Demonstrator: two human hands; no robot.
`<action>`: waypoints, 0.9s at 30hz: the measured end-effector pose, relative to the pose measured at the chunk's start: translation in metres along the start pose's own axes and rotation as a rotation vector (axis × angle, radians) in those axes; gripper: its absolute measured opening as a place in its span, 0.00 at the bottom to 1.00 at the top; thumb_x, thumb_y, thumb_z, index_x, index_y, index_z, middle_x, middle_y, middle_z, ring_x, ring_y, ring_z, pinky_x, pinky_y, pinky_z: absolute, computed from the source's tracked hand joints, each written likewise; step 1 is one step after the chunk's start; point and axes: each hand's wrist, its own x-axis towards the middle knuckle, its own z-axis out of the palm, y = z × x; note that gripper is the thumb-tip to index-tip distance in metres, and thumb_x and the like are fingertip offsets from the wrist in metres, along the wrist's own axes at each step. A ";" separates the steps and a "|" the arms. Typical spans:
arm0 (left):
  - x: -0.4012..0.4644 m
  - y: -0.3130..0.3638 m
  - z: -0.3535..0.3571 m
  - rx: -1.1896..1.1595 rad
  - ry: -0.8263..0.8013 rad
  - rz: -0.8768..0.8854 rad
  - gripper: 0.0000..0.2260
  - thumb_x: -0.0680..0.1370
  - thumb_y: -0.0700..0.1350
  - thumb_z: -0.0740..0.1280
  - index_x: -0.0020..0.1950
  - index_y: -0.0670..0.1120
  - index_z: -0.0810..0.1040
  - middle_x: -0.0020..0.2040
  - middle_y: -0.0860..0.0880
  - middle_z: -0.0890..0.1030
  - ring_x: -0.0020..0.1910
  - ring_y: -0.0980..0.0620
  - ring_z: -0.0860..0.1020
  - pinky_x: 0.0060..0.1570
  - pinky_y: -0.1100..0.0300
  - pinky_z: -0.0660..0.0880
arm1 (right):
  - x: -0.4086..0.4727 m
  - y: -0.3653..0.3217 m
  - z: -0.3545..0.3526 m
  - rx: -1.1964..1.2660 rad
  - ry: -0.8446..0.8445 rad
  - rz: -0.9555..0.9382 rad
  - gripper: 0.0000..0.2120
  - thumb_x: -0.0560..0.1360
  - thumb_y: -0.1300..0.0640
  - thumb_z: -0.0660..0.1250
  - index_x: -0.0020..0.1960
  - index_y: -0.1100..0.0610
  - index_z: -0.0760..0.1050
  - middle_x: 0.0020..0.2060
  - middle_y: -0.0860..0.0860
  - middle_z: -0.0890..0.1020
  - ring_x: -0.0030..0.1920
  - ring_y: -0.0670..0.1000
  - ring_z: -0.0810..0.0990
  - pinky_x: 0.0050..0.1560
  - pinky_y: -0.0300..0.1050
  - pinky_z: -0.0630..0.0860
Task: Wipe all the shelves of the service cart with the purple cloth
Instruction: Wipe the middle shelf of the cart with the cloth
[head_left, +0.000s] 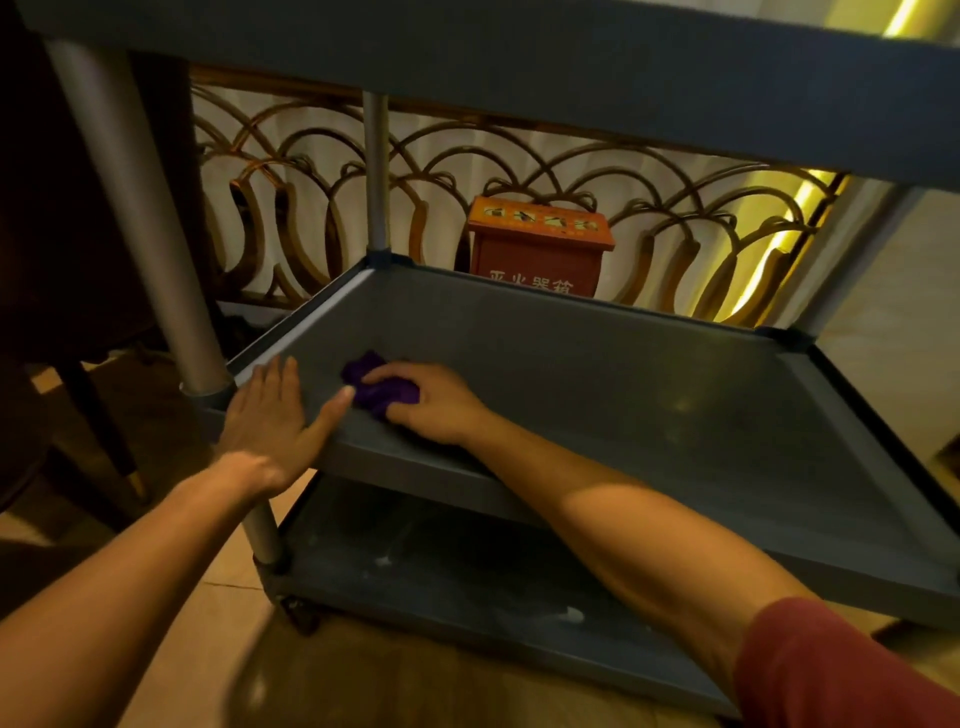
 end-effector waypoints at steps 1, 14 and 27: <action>0.000 0.001 0.001 0.011 0.000 0.001 0.57 0.63 0.82 0.34 0.81 0.44 0.47 0.82 0.43 0.48 0.80 0.43 0.49 0.77 0.45 0.47 | -0.009 -0.001 -0.001 0.025 -0.031 -0.024 0.18 0.75 0.54 0.70 0.64 0.42 0.76 0.68 0.51 0.75 0.60 0.50 0.76 0.57 0.43 0.73; 0.004 0.007 0.008 0.300 -0.013 -0.087 0.49 0.72 0.76 0.40 0.78 0.39 0.58 0.80 0.37 0.55 0.78 0.38 0.54 0.77 0.42 0.51 | -0.187 0.051 -0.090 -0.112 0.215 0.073 0.17 0.69 0.67 0.71 0.54 0.54 0.84 0.60 0.52 0.84 0.62 0.51 0.82 0.68 0.46 0.73; 0.016 0.101 0.017 0.335 -0.257 0.233 0.47 0.66 0.79 0.42 0.81 0.57 0.52 0.82 0.44 0.47 0.80 0.38 0.44 0.76 0.37 0.45 | -0.313 0.191 -0.219 -0.490 0.813 0.917 0.21 0.77 0.58 0.66 0.70 0.55 0.74 0.63 0.61 0.79 0.56 0.66 0.81 0.54 0.60 0.81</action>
